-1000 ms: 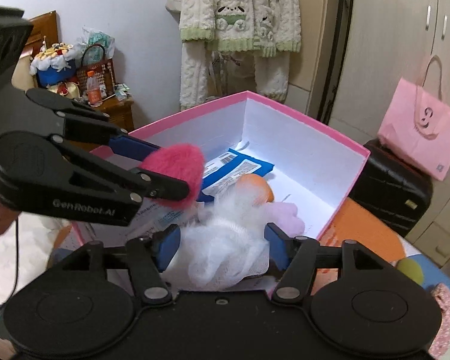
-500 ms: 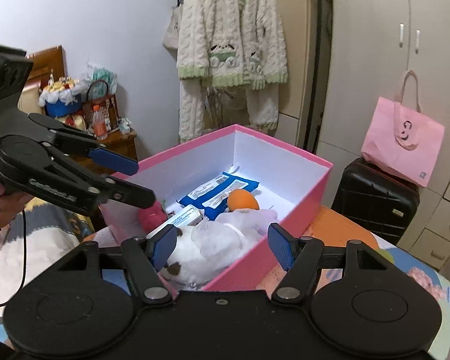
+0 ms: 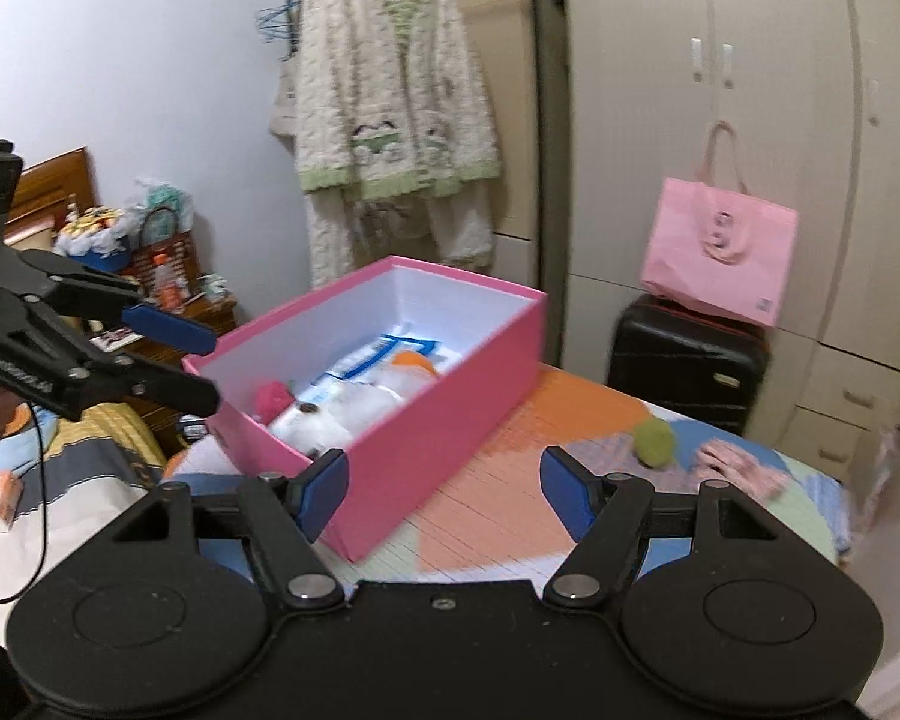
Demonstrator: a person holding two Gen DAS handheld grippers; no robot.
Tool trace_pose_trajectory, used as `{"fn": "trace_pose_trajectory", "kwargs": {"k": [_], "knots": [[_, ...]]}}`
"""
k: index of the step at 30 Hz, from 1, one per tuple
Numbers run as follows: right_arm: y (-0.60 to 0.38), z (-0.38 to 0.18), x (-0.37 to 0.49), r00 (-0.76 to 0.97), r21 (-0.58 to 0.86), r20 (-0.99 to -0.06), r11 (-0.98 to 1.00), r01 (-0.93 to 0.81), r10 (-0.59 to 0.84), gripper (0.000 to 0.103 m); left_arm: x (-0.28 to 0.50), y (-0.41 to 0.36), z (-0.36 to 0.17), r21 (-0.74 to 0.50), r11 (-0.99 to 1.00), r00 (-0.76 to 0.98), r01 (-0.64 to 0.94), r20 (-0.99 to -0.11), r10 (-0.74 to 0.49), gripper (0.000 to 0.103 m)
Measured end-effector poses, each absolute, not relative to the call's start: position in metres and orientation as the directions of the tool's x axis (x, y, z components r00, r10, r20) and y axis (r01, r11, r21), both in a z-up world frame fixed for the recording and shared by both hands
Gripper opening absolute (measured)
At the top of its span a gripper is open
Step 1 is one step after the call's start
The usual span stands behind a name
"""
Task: Organize soft objects
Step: 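Move the left tool to the green sponge while the right tool approaches the pink floral cloth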
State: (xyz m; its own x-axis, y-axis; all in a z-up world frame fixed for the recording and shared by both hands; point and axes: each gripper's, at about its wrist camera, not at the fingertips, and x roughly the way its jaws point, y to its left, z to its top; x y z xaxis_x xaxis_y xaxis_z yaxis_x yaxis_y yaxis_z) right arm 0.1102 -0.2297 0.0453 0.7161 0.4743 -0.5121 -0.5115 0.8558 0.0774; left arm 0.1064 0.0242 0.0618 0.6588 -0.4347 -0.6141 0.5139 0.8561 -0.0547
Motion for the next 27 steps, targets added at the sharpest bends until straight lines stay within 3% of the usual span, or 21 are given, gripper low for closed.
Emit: {"fn": "trace_pose_trajectory", "kwargs": {"k": [16, 27], "knots": [[-0.297, 0.021, 0.11, 0.781, 0.04, -0.497, 0.91, -0.414, 0.377, 0.076, 0.125, -0.057, 0.045, -0.087, 0.789, 0.576, 0.608, -0.635, -0.514, 0.064], [-0.318, -0.007, 0.133, 0.868, -0.103, -0.415, 0.934, -0.342, 0.272, 0.076, 0.157, -0.101, 0.018, -0.081, 0.814, 0.627, 0.576, -0.595, -0.503, 0.064]]}}
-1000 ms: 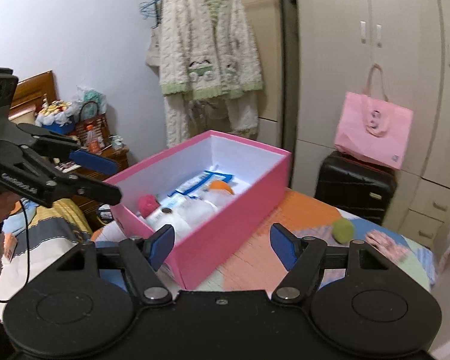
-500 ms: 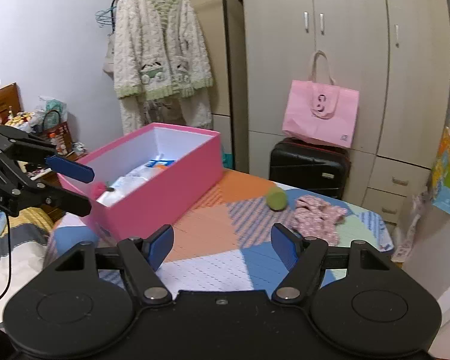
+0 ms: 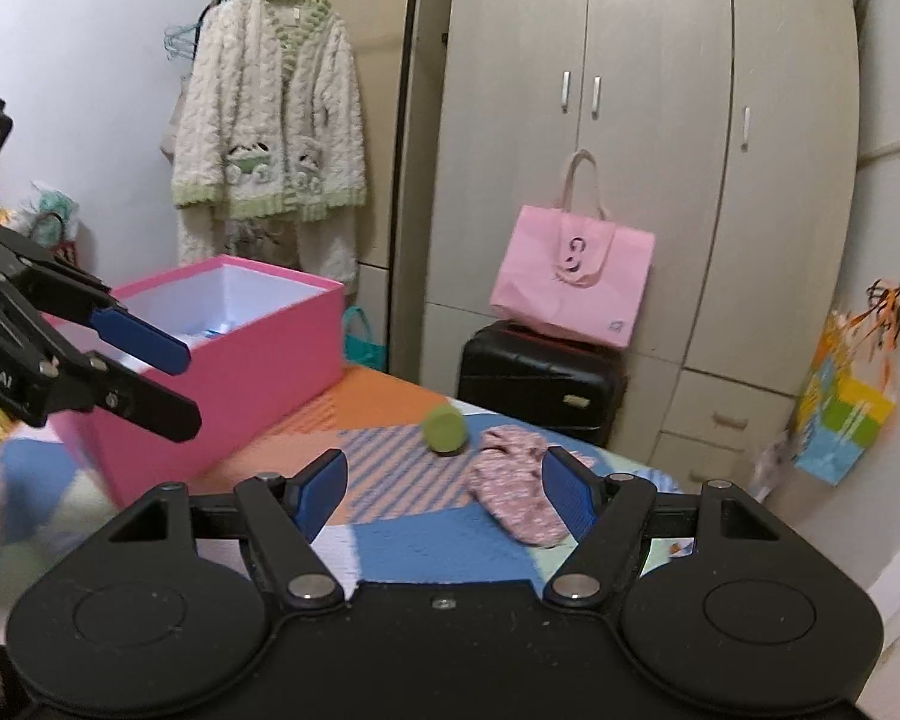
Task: Organize soft objects
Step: 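Move the left tool to the green sponge while the right tool approaches the pink floral cloth, then close the left tool on the green sponge while the right tool grasps the floral cloth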
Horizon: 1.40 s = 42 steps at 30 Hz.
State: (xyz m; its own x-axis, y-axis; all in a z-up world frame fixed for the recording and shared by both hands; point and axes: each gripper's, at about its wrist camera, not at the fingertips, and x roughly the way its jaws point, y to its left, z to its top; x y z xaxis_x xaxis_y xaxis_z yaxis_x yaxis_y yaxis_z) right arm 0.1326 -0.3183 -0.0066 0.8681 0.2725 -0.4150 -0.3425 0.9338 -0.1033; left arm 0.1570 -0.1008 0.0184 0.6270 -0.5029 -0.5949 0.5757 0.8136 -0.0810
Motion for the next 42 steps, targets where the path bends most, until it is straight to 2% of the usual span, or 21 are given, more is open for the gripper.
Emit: {"fn": "trace_pose_trajectory", "kwargs": {"k": [4, 8, 16, 27, 31, 38, 40, 42], "knots": [[-0.322, -0.013, 0.146, 0.878, -0.122, -0.396, 0.932, -0.341, 0.27, 0.076, 0.172, -0.11, 0.007, -0.102, 0.834, 0.657, 0.543, -0.568, -0.497, 0.064], [-0.322, -0.015, 0.155, 0.879, -0.116, -0.382, 0.929, -0.352, 0.285, 0.076, 0.182, -0.124, -0.001, -0.03, 0.868, 0.739, 0.495, -0.511, -0.439, 0.064], [-0.329, -0.037, 0.2, 0.841, -0.039, -0.439, 0.929, -0.369, 0.315, 0.076, 0.221, -0.143, -0.024, -0.063, 0.905, 0.778, 0.421, -0.489, -0.396, 0.064], [-0.323, -0.077, 0.264, 0.846, -0.216, -0.463, 0.892, -0.397, 0.264, 0.076, 0.289, -0.165, -0.069, -0.211, 0.931, 0.739, 0.299, -0.565, -0.366, 0.06], [-0.329, -0.085, 0.283, 0.811, -0.142, -0.496, 0.892, -0.429, 0.311, 0.077, 0.296, -0.173, -0.078, -0.164, 0.954, 0.776, 0.251, -0.555, -0.3, 0.06], [-0.341, -0.099, 0.306, 0.754, 0.006, -0.549, 0.903, -0.429, 0.362, 0.08, 0.317, -0.177, -0.092, -0.175, 0.971, 0.79, 0.163, -0.566, -0.235, 0.06], [-0.341, -0.104, 0.309, 0.74, 0.026, -0.564, 0.903, -0.428, 0.367, 0.08, 0.322, -0.178, -0.098, -0.179, 0.972, 0.786, 0.152, -0.574, -0.229, 0.057], [-0.34, -0.107, 0.309, 0.734, 0.029, -0.572, 0.903, -0.429, 0.367, 0.08, 0.328, -0.177, -0.106, -0.233, 0.957, 0.76, 0.171, -0.587, -0.279, 0.05]]}}
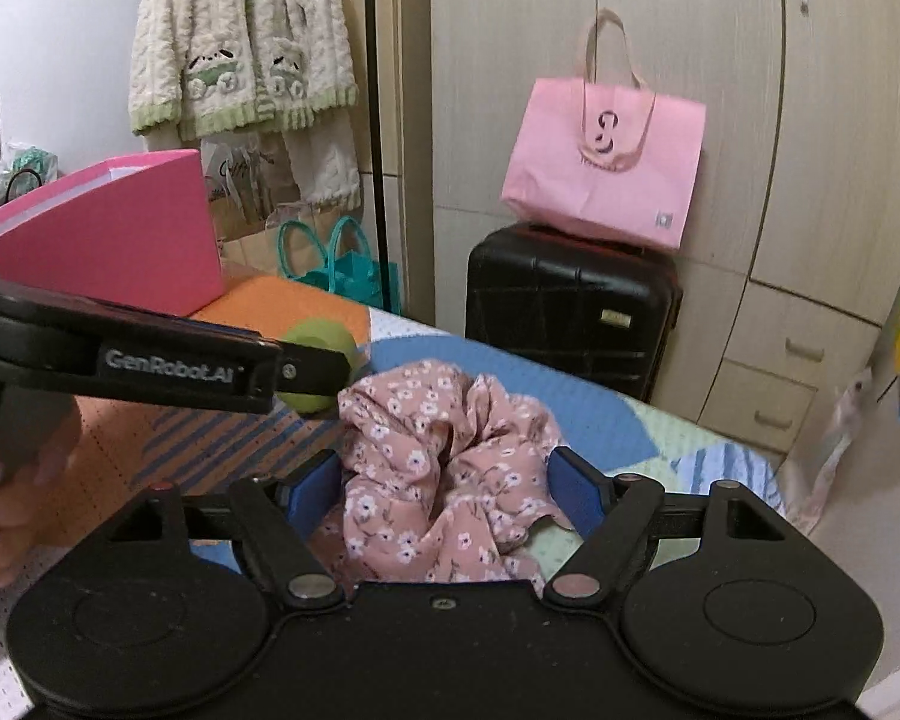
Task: Organize soft objects
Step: 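Close the left tool on the green sponge while the right tool grasps the floral cloth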
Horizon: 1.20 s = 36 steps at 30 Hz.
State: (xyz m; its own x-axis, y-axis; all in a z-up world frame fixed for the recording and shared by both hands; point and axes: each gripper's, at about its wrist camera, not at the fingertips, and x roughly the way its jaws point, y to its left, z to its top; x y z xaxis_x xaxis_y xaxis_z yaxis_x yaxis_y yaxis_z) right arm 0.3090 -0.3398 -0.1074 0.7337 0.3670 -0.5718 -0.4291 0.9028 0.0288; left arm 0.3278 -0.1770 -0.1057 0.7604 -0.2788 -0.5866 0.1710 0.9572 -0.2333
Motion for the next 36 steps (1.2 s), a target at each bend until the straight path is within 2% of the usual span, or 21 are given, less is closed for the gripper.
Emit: {"fn": "trace_pose_trajectory", "kwargs": {"k": [7, 11, 18, 20, 21, 22, 24, 25, 26, 28, 32, 36], "knots": [[-0.34, -0.112, 0.31, 0.731, 0.026, -0.574, 0.9, -0.435, 0.369, 0.082, 0.323, -0.185, -0.11, -0.172, 0.967, 0.783, 0.189, -0.567, -0.254, 0.044], [-0.339, -0.115, 0.313, 0.722, 0.039, -0.577, 0.896, -0.443, 0.382, 0.088, 0.323, -0.189, -0.111, -0.155, 0.968, 0.789, 0.197, -0.561, -0.25, 0.038], [-0.339, -0.114, 0.314, 0.723, 0.036, -0.578, 0.897, -0.44, 0.378, 0.087, 0.321, -0.189, -0.111, -0.141, 0.97, 0.794, 0.197, -0.557, -0.243, 0.034], [-0.34, -0.111, 0.313, 0.722, 0.075, -0.584, 0.91, -0.408, 0.372, 0.086, 0.318, -0.189, -0.109, -0.107, 0.982, 0.819, 0.159, -0.541, -0.191, 0.034], [-0.341, -0.109, 0.312, 0.723, 0.102, -0.587, 0.919, -0.381, 0.365, 0.084, 0.316, -0.187, -0.107, -0.093, 0.984, 0.831, 0.152, -0.527, -0.178, 0.034], [-0.34, -0.107, 0.311, 0.725, 0.11, -0.591, 0.926, -0.361, 0.353, 0.077, 0.315, -0.185, -0.104, -0.093, 0.984, 0.835, 0.151, -0.521, -0.177, 0.034], [-0.337, -0.103, 0.305, 0.735, 0.075, -0.6, 0.937, -0.342, 0.316, 0.06, 0.311, -0.18, -0.1, -0.115, 0.983, 0.834, 0.146, -0.519, -0.185, 0.034], [-0.336, -0.103, 0.301, 0.744, 0.049, -0.599, 0.941, -0.336, 0.297, 0.046, 0.309, -0.178, -0.099, -0.126, 0.981, 0.833, 0.148, -0.518, -0.192, 0.034], [-0.334, -0.101, 0.296, 0.754, 0.024, -0.595, 0.944, -0.329, 0.278, 0.037, 0.306, -0.176, -0.097, -0.135, 0.979, 0.833, 0.154, -0.515, -0.202, 0.034], [-0.335, -0.1, 0.289, 0.771, 0.017, -0.581, 0.951, -0.307, 0.26, 0.032, 0.299, -0.175, -0.094, -0.142, 0.976, 0.834, 0.166, -0.508, -0.216, 0.034], [-0.342, -0.098, 0.279, 0.766, 0.089, -0.575, 0.953, -0.291, 0.288, 0.031, 0.281, -0.173, -0.088, -0.152, 0.967, 0.833, 0.205, -0.492, -0.254, 0.034], [-0.342, -0.095, 0.263, 0.779, 0.097, -0.566, 0.96, -0.263, 0.27, 0.031, 0.263, -0.17, -0.082, -0.152, 0.957, 0.829, 0.249, -0.478, -0.292, 0.034]]}}
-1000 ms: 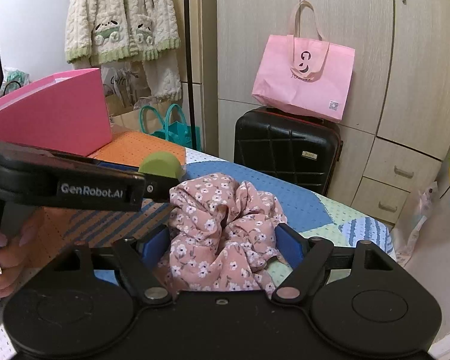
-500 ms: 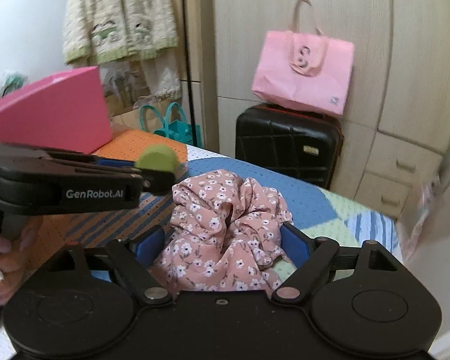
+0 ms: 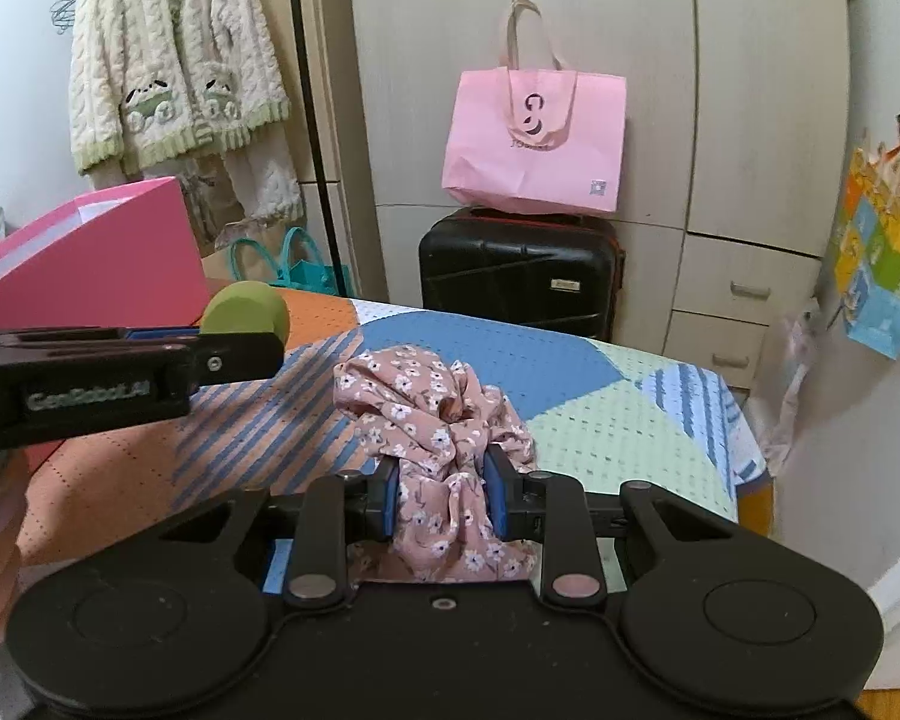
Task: Organize soft objects
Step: 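Close the left tool on the green sponge while the right tool grasps the floral cloth, then carry the green sponge and floral cloth with both tools over the shoebox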
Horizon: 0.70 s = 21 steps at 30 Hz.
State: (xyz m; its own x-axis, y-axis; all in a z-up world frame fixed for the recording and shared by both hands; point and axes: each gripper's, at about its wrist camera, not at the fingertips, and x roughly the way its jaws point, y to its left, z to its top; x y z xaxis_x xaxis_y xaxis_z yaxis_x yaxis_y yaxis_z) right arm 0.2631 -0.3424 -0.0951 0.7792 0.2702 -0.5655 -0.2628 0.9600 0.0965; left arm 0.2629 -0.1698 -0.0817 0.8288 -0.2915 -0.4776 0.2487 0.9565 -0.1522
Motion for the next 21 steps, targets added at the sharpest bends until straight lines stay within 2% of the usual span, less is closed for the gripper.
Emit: {"fn": "trace_pose_trajectory", "kwargs": {"k": [5, 17, 21], "knots": [[-0.345, -0.088, 0.239, 0.786, 0.158, -0.537, 0.952, -0.263, 0.306, 0.031, 0.242, -0.156, -0.069, -0.175, 0.943, 0.82, 0.281, -0.466, -0.331, 0.034], [-0.337, -0.047, 0.183, 0.81, 0.128, -0.501, 0.952, -0.28, 0.305, 0.032, 0.175, -0.124, -0.028, -0.167, 0.899, 0.829, 0.404, -0.349, -0.437, 0.034], [-0.333, -0.036, 0.165, 0.806, 0.134, -0.499, 0.947, -0.293, 0.32, 0.032, 0.16, -0.111, -0.018, -0.17, 0.887, 0.818, 0.43, -0.343, -0.462, 0.034]]}}
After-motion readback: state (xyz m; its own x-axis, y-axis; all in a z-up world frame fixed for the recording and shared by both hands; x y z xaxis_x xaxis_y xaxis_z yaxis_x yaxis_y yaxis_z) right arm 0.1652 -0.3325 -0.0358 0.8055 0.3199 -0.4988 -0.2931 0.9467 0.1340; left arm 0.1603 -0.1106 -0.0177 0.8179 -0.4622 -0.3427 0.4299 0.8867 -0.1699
